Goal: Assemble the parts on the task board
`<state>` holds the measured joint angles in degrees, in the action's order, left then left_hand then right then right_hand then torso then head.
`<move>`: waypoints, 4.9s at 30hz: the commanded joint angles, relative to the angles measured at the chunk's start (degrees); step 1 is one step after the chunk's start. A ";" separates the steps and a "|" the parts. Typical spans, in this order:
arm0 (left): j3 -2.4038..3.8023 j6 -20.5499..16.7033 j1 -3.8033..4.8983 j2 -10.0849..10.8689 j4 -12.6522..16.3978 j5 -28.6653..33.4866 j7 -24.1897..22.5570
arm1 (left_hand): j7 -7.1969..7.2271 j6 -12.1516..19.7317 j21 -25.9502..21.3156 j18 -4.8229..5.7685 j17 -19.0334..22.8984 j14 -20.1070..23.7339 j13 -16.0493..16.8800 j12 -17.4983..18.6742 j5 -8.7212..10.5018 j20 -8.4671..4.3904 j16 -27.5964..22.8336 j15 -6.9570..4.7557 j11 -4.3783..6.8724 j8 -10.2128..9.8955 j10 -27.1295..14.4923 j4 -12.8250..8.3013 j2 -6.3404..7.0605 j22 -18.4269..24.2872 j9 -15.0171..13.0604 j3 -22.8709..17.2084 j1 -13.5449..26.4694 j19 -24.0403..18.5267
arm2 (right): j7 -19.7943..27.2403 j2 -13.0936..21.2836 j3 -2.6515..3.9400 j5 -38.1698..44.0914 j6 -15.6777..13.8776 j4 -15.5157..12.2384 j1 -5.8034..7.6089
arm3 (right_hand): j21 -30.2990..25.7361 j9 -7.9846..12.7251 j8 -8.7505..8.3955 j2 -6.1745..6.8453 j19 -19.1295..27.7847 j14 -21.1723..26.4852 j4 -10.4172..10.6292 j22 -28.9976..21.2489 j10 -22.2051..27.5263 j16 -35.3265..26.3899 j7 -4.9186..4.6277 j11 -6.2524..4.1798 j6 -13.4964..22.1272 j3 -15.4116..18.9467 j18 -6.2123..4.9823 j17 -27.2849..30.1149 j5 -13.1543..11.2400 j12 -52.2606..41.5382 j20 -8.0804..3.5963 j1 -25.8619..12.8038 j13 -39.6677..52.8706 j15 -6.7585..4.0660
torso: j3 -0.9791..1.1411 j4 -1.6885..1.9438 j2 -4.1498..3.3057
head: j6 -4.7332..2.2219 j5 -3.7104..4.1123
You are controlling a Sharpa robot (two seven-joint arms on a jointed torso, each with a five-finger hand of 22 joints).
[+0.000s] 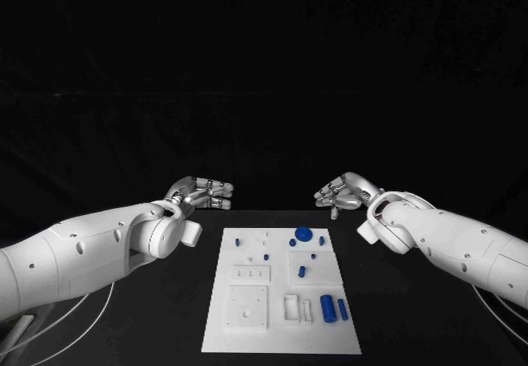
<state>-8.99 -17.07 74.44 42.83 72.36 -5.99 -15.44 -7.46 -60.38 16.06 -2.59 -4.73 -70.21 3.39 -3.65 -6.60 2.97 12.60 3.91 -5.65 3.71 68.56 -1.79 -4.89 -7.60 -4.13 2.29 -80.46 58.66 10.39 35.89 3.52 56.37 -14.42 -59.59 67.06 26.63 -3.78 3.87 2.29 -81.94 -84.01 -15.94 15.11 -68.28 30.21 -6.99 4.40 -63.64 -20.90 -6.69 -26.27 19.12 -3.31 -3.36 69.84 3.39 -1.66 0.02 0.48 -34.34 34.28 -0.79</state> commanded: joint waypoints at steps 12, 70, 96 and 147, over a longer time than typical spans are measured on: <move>0.10 4.58 0.55 3.83 9.65 -3.70 -1.00 | -0.55 1.85 -0.40 0.51 0.40 0.79 0.08 0.16 2.98 0.82 -1.21 0.86 -0.80 -0.11 -2.10 1.17 0.87 0.60 0.06 2.45 2.83 -1.21 | -12.54 -1.52 0.04 33.12 -4.38 -2.15 -0.04 | 6.91 0.18 -0.35 3.81 2.46 -0.69 -0.03 8.06 4.08 5.46 0.19 0.84 2.22 -3.59 -2.01 -6.07 -5.44 0.03 0.56 1.32 -0.06 0.03 | 0.08 2.09 -4.50 | -1.04 1.91; 0.79 6.10 3.22 5.70 15.91 -3.71 0.37 | -1.11 3.21 -1.46 0.20 0.41 1.64 0.10 0.13 3.52 1.53 -2.16 1.51 -1.66 -0.10 -4.59 1.57 1.69 2.33 -0.03 3.80 3.68 -1.39 | -21.28 -5.93 -2.10 43.64 -1.28 -0.94 -0.09 | 5.24 0.17 -0.32 5.88 -0.63 1.20 2.25 25.60 4.03 20.67 -0.20 0.91 1.60 -9.53 -3.00 -0.65 -8.50 0.03 1.51 0.71 -0.06 1.02 | -0.13 3.43 -11.60 | -3.41 3.66; 1.02 6.09 3.23 5.28 15.36 -3.70 0.71 | -1.14 3.32 -1.49 0.18 0.39 1.61 0.10 0.12 3.50 1.54 -2.16 1.51 -1.67 -0.09 -4.60 1.71 1.50 2.61 -0.05 3.73 3.84 -1.31 | -23.28 -6.51 -2.12 45.46 -2.20 -1.15 -0.10 | 4.97 -0.13 -0.24 4.56 -0.47 1.25 2.93 29.52 -3.00 21.30 1.11 -1.06 -3.80 -14.53 -1.83 -0.41 -11.61 0.01 0.31 1.01 0.03 -0.23 | -0.11 3.47 -12.60 | -3.77 3.54; 1.04 5.59 3.45 3.86 14.94 -3.72 0.87 | -1.18 3.51 -1.42 0.17 0.38 1.60 0.10 0.12 3.47 1.54 -2.15 1.51 -1.69 -0.09 -4.66 1.65 1.55 2.87 -0.06 3.63 3.68 -1.26 | -27.65 -15.89 -2.05 48.57 -9.66 2.34 1.58 | 3.16 -0.63 -0.20 3.00 -0.59 1.37 1.01 38.53 -7.40 20.54 2.08 -2.36 -7.68 -17.68 -0.72 -1.51 -13.67 -0.04 -1.49 1.67 0.13 -1.89 | -0.92 5.00 -13.59 | -5.75 3.66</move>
<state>-8.00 -11.83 77.76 46.84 87.14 -9.58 -14.18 -8.72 -57.15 14.95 -2.60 -4.37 -68.77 3.41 -3.65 -3.27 4.18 10.81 5.35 -7.50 3.71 64.30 -0.21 -3.17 -4.78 -4.16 5.92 -77.19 57.22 -16.85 20.12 1.46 103.69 -23.63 -57.39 68.64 29.96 -4.38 3.30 5.88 -82.21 -82.59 -14.79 53.61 -74.89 51.00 -4.94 2.73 -71.06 -38.28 -6.50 -27.73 5.47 -3.07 -4.71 71.67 3.42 -3.08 -0.64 5.16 -47.80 28.58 2.65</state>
